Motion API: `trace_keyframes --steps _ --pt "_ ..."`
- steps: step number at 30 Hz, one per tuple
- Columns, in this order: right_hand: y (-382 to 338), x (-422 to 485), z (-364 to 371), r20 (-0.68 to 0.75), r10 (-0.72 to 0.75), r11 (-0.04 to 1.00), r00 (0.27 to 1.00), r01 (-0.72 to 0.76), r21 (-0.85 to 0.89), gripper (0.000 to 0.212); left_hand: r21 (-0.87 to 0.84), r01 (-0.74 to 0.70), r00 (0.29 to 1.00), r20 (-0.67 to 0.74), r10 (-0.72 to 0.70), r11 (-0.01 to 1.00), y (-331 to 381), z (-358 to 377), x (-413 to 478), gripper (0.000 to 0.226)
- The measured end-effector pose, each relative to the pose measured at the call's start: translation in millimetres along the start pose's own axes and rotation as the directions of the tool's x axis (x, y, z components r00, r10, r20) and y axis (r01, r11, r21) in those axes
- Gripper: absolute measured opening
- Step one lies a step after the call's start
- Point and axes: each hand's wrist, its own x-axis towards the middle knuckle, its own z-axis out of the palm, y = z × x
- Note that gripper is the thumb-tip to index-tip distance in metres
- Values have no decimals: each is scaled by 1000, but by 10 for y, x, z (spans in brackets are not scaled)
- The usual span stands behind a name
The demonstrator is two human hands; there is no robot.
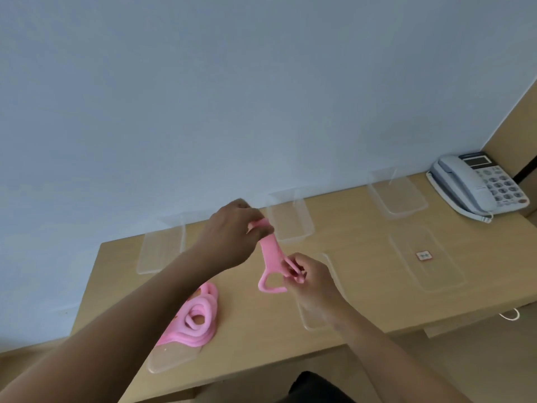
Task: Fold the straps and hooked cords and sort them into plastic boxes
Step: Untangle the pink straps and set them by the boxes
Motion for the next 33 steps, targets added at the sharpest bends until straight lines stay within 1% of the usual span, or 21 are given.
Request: trace_keyframes --steps 2,3,5,6,8,10,11,13,14,16,17,18,19,20,21,22,23,25,28,30,33 --pt "119 2 -221 -8 66 997 998 -66 35 21 -125 184 983 48 -179 975 -92 235 47 26" --pt "187 18 -323 -27 102 993 994 -101 63 17 -234 292 956 94 -278 927 -160 372 55 27" --pt "333 70 -499 -75 182 979 980 -174 106 21 -445 484 875 218 -433 754 -285 669 38 27" --pt "396 104 -570 -91 221 971 971 -211 111 23 -499 551 833 279 -479 668 -337 821 19 26" --pt "499 195 -682 -103 289 954 952 -278 113 25 -538 658 747 373 -551 528 -400 1111 -14 27" --pt "578 308 -772 -108 341 938 934 -331 105 27 -535 725 676 427 -601 435 -422 1354 -36 30" --pt "619 373 -810 -112 354 934 929 -345 86 27 -520 739 662 439 -608 429 -427 1457 -36 32" --pt "699 489 -866 -122 366 931 923 -365 33 24 -473 749 657 448 -606 463 -411 1624 -27 36" --pt "736 531 -886 -130 372 927 919 -375 -3 22 -435 744 666 431 -608 507 -398 1689 -25 37" --pt "804 574 -897 -143 384 915 912 -397 -72 21 -303 704 709 349 -613 642 -377 1779 -22 38" --pt "811 560 -888 -147 378 913 914 -395 -102 20 -236 676 734 301 -609 698 -374 1800 -33 33" --pt "805 529 -870 -156 352 916 923 -374 -145 19 -201 652 755 263 -600 731 -377 1802 -56 28" --pt "793 480 -840 -171 295 917 940 -329 -227 19 -190 633 771 240 -590 750 -388 1793 -96 27" --pt "786 422 -795 -181 214 900 960 -266 -347 20 -172 620 781 228 -582 765 -407 1774 -151 32" --pt "775 356 -737 -181 123 858 976 -196 -475 23 -152 604 792 221 -569 782 -435 1749 -220 37" --pt "748 290 -663 -173 38 817 984 -130 -561 28 -142 585 805 215 -552 798 -464 1720 -306 39" --pt "705 229 -573 -154 -38 804 987 -62 -592 31 -151 565 821 204 -534 811 -491 1692 -412 39" --pt "597 128 -339 -81 -159 811 984 83 -579 31 -178 526 849 175 -499 832 -546 1623 -679 37" --pt "389 -27 127 74 -208 815 975 215 -537 38 -147 504 863 125 -490 851 -654 1459 -1180 38" --pt "231 -153 479 188 -225 807 956 291 -514 43 -144 525 851 103 -515 839 -773 1324 -1556 39" --pt "-2 -367 1030 354 -281 767 892 431 -476 47 -133 593 805 63 -590 794 -999 1099 -2208 42"
